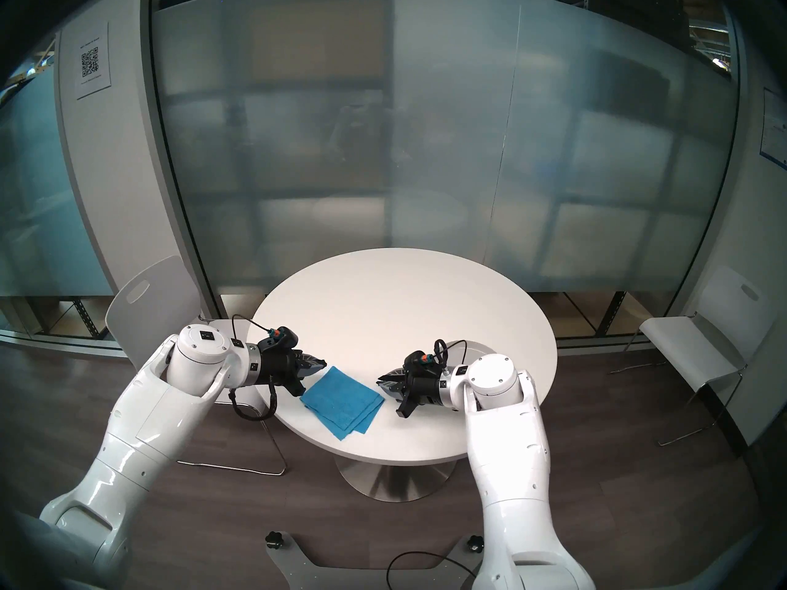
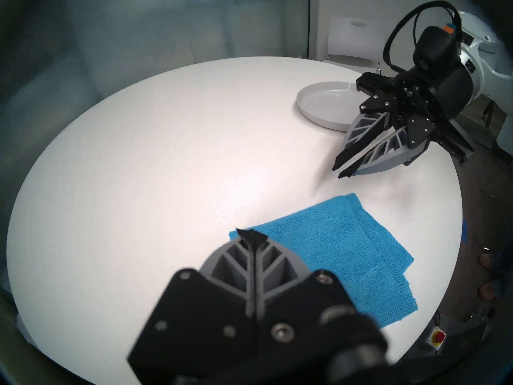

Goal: Fold the napkin in half twice and place it beside the plate

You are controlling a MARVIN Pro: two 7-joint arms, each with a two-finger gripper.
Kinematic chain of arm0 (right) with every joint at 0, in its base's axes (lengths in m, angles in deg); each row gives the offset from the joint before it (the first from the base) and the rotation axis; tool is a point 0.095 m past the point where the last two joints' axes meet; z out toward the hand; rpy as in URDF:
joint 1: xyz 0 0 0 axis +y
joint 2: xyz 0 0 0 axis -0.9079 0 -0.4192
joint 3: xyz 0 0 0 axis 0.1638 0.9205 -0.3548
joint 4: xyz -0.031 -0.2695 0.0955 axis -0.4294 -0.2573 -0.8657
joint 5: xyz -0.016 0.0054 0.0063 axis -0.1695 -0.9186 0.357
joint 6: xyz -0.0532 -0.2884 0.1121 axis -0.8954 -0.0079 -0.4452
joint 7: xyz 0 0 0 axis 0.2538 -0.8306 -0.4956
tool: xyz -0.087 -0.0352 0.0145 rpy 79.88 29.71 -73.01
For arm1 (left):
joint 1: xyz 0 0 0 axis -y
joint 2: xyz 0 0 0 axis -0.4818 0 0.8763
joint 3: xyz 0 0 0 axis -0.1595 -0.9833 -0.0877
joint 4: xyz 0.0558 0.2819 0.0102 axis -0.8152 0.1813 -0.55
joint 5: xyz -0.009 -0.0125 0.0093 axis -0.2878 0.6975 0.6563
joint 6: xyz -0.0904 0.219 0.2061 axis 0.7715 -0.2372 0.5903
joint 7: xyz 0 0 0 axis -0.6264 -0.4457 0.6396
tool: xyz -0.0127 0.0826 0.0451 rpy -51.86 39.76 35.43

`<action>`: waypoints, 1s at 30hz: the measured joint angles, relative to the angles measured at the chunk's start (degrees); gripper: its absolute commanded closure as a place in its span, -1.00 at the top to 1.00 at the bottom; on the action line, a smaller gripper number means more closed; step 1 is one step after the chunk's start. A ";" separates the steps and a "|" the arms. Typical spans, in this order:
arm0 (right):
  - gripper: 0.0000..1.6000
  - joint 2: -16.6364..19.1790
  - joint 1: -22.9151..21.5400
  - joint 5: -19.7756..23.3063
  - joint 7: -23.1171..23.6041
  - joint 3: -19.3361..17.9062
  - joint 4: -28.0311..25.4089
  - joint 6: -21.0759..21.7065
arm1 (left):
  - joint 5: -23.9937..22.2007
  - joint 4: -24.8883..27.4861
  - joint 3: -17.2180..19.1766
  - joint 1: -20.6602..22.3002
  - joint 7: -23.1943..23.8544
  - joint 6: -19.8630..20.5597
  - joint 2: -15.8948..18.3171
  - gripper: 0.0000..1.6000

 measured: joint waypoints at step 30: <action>-0.16 4.10 2.92 0.84 -0.99 -12.72 -7.25 3.55 | -9.18 12.30 13.70 -10.41 -21.34 0.48 -15.17 -1.00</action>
